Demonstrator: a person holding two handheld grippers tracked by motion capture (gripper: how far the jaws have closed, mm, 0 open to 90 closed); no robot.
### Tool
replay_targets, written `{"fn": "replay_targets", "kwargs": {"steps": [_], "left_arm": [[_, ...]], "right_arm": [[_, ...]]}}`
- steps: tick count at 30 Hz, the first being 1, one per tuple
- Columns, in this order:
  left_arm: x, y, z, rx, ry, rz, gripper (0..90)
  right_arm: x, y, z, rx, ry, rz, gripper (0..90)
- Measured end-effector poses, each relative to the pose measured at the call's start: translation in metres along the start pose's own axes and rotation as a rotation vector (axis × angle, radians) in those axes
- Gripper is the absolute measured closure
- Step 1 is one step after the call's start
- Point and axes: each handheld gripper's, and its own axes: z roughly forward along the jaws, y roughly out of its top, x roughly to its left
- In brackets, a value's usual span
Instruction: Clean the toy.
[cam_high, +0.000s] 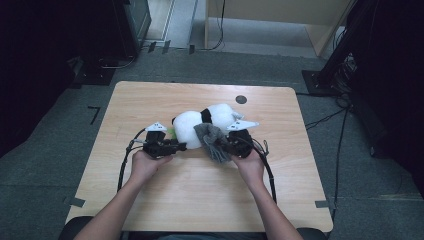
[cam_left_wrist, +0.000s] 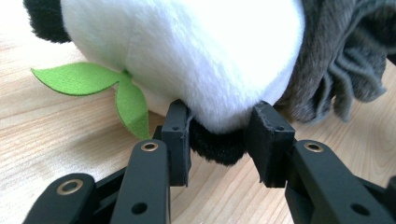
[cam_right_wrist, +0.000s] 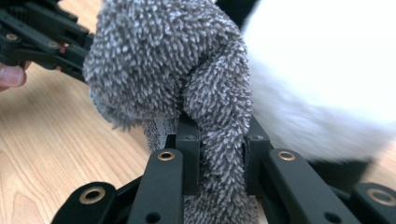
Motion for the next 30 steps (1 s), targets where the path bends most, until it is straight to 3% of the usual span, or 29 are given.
{"fn": "replay_targets", "kwargs": {"steps": [8,14,24,30], "left_arm": [[0.000,0.002,0.000,0.000,0.001,-0.002,63.1],[0.001,0.002,0.001,-0.001,0.001,-0.003,63.2],[0.001,0.001,0.002,0.003,0.008,0.006,63.1],[0.002,0.001,0.002,0.003,0.013,0.004,62.9]], "right_arm": [[-0.022,-0.003,-0.025,-0.048,-0.051,0.060,75.3],[-0.042,-0.009,-0.039,-0.068,-0.091,0.135,75.3],[-0.069,-0.028,-0.025,0.019,-0.100,0.260,75.3],[-0.073,-0.034,-0.015,0.058,-0.098,0.282,75.4]]}}
